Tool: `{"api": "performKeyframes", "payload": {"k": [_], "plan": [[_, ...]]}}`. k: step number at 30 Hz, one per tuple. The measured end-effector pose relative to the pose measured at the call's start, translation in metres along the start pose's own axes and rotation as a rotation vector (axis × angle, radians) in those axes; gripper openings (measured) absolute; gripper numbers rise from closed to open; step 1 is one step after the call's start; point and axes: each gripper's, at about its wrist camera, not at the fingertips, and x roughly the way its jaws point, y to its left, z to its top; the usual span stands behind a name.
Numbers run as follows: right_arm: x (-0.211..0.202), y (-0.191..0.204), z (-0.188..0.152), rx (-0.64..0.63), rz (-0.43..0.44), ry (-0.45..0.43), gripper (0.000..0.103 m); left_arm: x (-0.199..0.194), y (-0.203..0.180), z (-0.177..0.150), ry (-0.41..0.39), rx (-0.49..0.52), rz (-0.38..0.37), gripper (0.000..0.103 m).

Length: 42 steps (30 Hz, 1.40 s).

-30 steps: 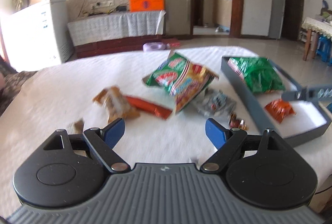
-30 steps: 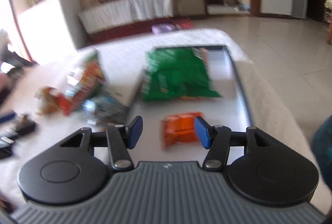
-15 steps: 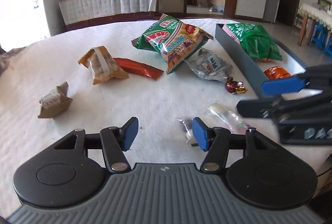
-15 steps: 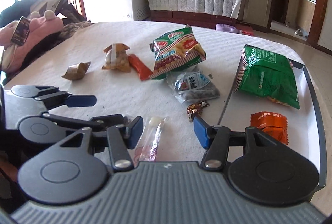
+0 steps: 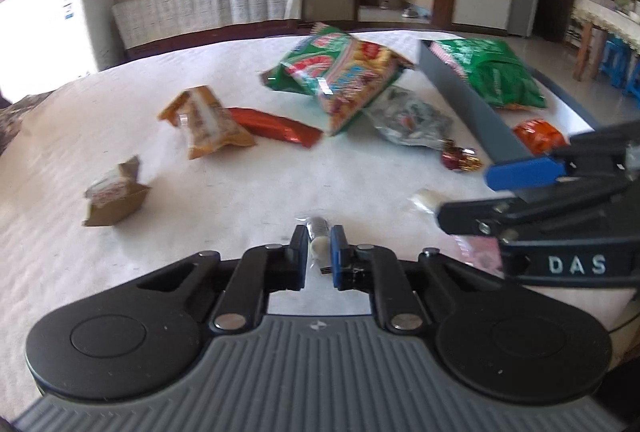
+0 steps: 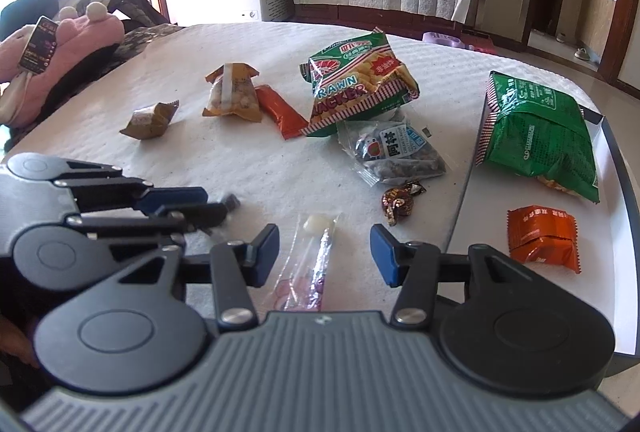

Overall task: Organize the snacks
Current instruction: 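Grasp a white candy with the left tool while the right tool grasps the tube snack, then drop the white candy in the box with the left tool while right carries the tube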

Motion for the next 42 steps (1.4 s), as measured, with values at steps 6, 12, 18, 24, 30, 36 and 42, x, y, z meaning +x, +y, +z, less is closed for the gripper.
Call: {"api": "performKeyframes", "payload": {"k": [6,12,18,24,30,36,42], "plan": [[0.012,0.009,-0.002,-0.016,0.012,0.04,0.053,0.004,0.023,0.001,0.012,-0.072,0.026,0.012],[0.021,0.02,-0.004,-0.065,0.01,0.073,0.036,0.006,0.024,-0.001,0.021,-0.086,0.025,0.019],[0.017,0.014,-0.003,-0.023,0.039,0.08,0.018,0.011,0.025,-0.005,0.03,-0.103,-0.029,0.015],[0.005,0.012,0.001,-0.014,0.051,0.037,0.017,0.007,0.026,-0.002,-0.002,-0.119,-0.036,0.014],[-0.007,0.006,0.007,0.01,0.057,-0.011,0.017,0.001,0.025,0.007,-0.042,-0.135,-0.037,0.014],[-0.025,-0.005,0.017,0.041,0.053,-0.083,0.017,-0.002,0.013,0.02,-0.068,-0.104,-0.049,0.014],[-0.039,-0.026,0.02,0.094,0.035,-0.134,0.017,-0.001,-0.004,0.033,-0.087,-0.079,-0.064,0.014]]}}
